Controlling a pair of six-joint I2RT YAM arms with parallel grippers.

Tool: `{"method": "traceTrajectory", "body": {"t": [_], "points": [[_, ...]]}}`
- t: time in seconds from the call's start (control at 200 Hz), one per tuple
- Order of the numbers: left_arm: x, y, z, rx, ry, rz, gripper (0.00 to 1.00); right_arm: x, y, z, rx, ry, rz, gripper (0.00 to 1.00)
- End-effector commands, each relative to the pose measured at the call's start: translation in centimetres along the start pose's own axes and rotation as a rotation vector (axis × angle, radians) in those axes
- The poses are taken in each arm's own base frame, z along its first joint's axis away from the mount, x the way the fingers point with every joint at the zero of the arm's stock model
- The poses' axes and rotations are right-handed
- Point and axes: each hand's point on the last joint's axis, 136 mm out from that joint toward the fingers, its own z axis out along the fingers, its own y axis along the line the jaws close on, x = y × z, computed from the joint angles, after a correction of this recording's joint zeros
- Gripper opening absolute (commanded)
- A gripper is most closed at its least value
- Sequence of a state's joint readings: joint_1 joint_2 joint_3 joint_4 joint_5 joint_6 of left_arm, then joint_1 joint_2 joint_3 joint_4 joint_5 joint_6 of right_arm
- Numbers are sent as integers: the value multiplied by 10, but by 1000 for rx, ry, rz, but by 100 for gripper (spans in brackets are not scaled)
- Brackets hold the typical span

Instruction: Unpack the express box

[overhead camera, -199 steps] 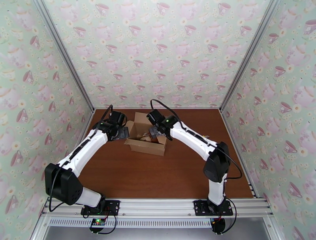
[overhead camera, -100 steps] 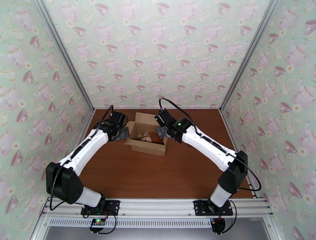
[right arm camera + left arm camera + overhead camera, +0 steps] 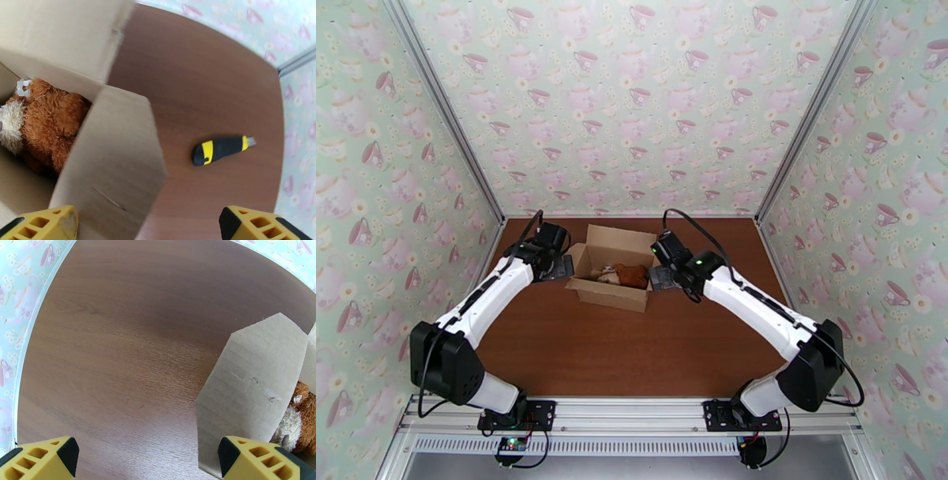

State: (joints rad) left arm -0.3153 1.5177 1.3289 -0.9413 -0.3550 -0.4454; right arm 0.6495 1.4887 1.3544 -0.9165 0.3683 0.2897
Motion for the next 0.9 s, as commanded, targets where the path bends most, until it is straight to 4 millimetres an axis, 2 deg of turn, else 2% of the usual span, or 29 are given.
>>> {"method": "traceTrajectory", "body": {"t": [0.0, 0.225, 0.391, 0.761, 0.897], "points": [[2, 10, 3, -50, 20, 14, 100, 4, 0, 4, -76, 10, 75, 99], [4, 8, 5, -39, 29, 3, 100, 14, 10, 35, -139, 59, 119, 98], [7, 5, 6, -33, 36, 4, 100, 8, 14, 52, -172, 62, 155, 98], [11, -4, 0, 1, 31, -5, 100, -15, 14, 58, -184, 43, 144, 96], [8, -5, -9, 18, 4, -10, 100, -28, 9, 39, -188, 15, 142, 96]]}}
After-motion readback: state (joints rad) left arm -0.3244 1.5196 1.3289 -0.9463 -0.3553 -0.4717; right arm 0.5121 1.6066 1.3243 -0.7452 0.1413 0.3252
